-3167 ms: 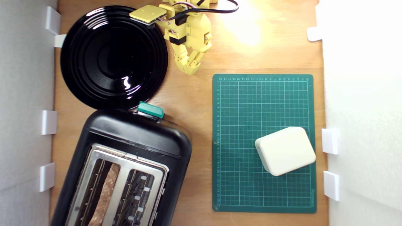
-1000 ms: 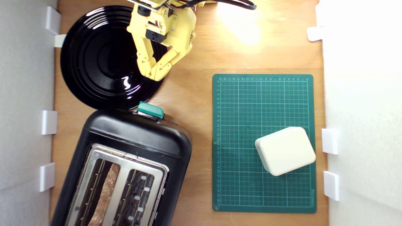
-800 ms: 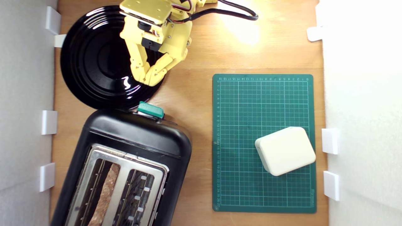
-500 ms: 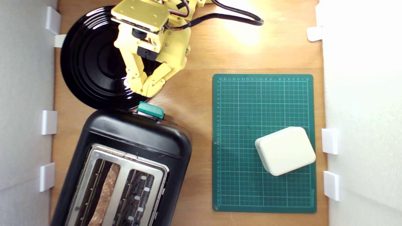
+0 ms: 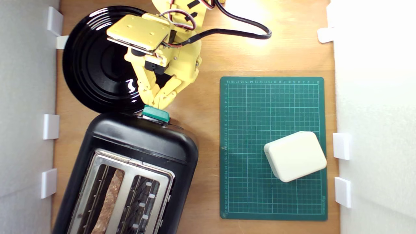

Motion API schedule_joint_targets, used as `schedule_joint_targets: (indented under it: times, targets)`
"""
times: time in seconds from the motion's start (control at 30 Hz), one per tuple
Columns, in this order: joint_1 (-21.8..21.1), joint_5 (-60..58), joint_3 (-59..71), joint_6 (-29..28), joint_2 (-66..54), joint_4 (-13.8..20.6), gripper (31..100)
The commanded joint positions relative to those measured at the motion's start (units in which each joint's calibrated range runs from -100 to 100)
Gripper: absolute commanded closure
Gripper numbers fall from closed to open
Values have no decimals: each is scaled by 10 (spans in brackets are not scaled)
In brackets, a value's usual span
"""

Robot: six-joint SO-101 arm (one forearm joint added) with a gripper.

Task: Start toaster

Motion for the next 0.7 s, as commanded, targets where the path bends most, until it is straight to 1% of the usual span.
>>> schedule_joint_targets:
  times: [0.0,0.07,0.13,0.37,0.67]
  targets:
    - [-2,-28,-34,-5,2,-2,959]
    - [-5,-30,-34,-5,4,-3,960]
    - [-6,-30,-34,-6,4,-3,991]
    - [-3,-32,-27,-4,7,1,989]
    - [-2,-33,-33,-3,43,5,989]
